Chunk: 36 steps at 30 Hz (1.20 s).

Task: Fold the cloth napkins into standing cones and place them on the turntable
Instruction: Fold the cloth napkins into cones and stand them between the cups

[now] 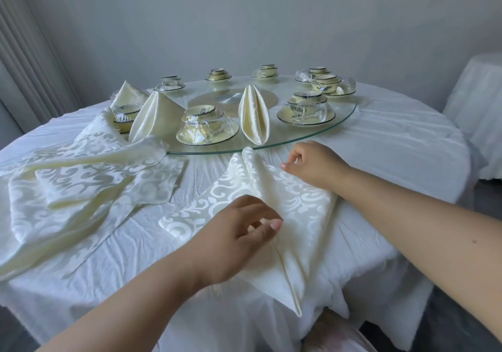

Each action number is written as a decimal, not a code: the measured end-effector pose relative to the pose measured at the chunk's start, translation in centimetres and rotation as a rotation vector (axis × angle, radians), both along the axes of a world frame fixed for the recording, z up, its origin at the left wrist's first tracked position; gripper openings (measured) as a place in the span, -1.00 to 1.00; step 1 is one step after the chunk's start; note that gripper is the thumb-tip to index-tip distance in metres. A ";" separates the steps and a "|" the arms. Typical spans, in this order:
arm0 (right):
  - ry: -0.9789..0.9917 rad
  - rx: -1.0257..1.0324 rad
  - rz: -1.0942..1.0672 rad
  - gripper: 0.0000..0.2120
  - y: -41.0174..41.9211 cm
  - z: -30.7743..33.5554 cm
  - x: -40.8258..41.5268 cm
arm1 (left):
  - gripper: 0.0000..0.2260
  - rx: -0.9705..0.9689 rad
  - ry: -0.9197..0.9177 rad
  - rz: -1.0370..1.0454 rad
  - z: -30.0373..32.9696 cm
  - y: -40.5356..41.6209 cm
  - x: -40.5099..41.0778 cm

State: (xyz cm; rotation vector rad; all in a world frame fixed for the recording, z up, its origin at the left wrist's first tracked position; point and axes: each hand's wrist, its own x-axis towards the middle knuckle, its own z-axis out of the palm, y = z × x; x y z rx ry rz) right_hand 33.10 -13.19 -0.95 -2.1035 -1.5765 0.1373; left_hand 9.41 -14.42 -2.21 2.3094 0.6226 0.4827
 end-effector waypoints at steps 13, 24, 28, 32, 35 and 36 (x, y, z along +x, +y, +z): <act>0.039 -0.221 0.800 -0.73 -8.7 -0.4 -2.7 | -0.77 -0.101 -0.012 -0.062 -1.3 1.0 0.1; 0.134 -0.358 0.771 -0.88 -9.0 1.5 -2.1 | -0.71 0.110 -0.017 0.029 -1.0 1.2 -0.2; 0.205 -0.221 0.545 -0.91 -6.1 2.7 -1.7 | -0.75 0.303 0.072 0.205 0.9 4.5 0.6; 0.014 -0.175 0.436 -0.79 -1.3 2.3 -2.6 | -0.72 0.302 0.232 0.303 1.4 8.2 2.8; -0.120 -0.226 0.478 -0.69 0.8 1.0 -2.9 | -0.68 0.328 0.257 0.277 0.6 9.8 3.6; -0.147 -0.244 0.496 -0.67 1.1 0.4 -2.9 | -0.66 0.350 0.269 0.253 0.2 10.2 3.7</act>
